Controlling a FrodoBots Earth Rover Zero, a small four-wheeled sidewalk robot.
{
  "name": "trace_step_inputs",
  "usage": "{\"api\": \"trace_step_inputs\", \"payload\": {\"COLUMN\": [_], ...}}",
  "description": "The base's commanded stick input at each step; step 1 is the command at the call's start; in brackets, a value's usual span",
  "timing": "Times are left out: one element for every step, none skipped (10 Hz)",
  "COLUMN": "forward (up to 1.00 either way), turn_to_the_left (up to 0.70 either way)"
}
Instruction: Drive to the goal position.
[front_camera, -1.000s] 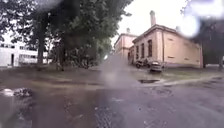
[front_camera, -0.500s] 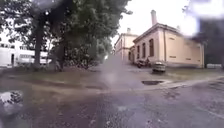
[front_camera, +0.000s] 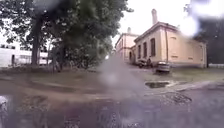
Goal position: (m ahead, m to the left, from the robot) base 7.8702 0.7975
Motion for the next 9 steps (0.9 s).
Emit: {"api": "trace_step_inputs", "payload": {"forward": [0.70,0.70,0.70,0.70,0.70,0.70,0.70,0.70,0.70], "turn_to_the_left": [0.00,0.00,0.00,0.00,0.00,0.00,0.00,0.00,0.00]}}
